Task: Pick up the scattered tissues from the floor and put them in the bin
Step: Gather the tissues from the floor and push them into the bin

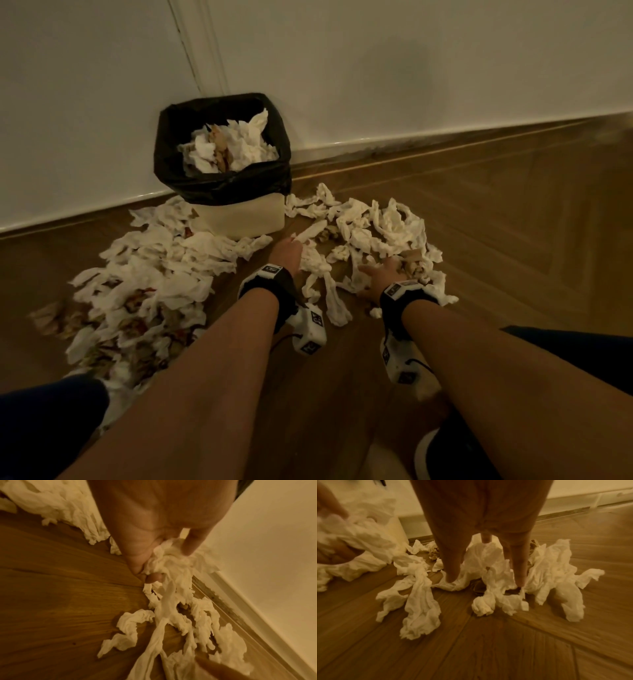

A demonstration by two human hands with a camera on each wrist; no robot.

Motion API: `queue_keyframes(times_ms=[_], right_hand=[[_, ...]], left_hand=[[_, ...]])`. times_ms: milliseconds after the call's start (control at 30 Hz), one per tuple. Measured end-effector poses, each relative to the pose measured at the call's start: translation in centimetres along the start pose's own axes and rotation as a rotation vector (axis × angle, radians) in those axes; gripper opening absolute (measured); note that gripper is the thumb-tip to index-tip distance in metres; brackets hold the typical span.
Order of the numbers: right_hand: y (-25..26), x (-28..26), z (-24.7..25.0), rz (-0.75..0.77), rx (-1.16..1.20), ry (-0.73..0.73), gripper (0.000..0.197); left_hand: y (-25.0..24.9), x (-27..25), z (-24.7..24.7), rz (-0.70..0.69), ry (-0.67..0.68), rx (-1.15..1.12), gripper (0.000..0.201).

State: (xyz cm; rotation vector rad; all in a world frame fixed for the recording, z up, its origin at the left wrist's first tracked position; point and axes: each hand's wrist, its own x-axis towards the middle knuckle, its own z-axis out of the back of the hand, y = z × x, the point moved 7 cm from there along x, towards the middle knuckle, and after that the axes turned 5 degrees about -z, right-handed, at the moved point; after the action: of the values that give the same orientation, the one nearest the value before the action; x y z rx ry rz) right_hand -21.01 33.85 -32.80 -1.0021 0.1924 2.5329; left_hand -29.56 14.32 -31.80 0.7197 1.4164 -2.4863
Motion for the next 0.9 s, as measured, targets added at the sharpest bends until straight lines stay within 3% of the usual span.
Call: queue_keyframes(times_ms=[67, 167, 233, 300, 400, 500, 667, 800, 833, 900], right_hand=[[0.1, 0.1, -0.2, -0.012, -0.001, 0.014, 0.053], [1.1, 0.1, 0.5, 0.041, 0.010, -0.050, 0.040], [1.3, 0.1, 1.1, 0.044, 0.087, -0.095, 0.037], [0.9, 0.4, 1.6, 0.018, 0.170, -0.122, 0.033], [0.1, 1.0, 2.7, -0.006, 0.426, -0.172, 0.029], [-0.9, 1.3, 3.3, -0.046, 0.731, -0.215, 0.039], [-2.3, 0.8, 2.0, -0.149, 1.103, -0.068, 0.030], [-2.4, 0.2, 0.7, -0.278, 1.529, 0.080, 0.061], [-2.2, -0.1, 0.6, -0.299, 1.531, 0.126, 0.067], [-1.0, -0.7, 0.7, -0.244, 1.485, 0.243, 0.059]], left_hand=[[-0.2, -0.1, -0.5, 0.000, 0.053, -0.143, 0.049], [0.0, 0.1, -0.1, 0.005, -0.026, -0.109, 0.064], [-0.2, 0.1, 0.4, -0.046, -0.070, -0.069, 0.054], [-0.3, 0.4, 0.0, -0.096, -0.026, -0.038, 0.040], [0.0, 0.7, 0.0, -0.079, 0.008, -0.005, 0.047], [0.3, 1.3, -0.2, -0.102, 0.034, -0.045, 0.038], [1.3, 1.5, -0.4, 0.005, 0.020, -0.299, 0.047], [1.9, 1.2, -0.7, 0.068, -0.008, -0.354, 0.041], [1.9, 1.1, -0.7, 0.066, -0.017, -0.355, 0.041], [1.9, 1.1, -0.6, 0.055, -0.018, -0.345, 0.038]])
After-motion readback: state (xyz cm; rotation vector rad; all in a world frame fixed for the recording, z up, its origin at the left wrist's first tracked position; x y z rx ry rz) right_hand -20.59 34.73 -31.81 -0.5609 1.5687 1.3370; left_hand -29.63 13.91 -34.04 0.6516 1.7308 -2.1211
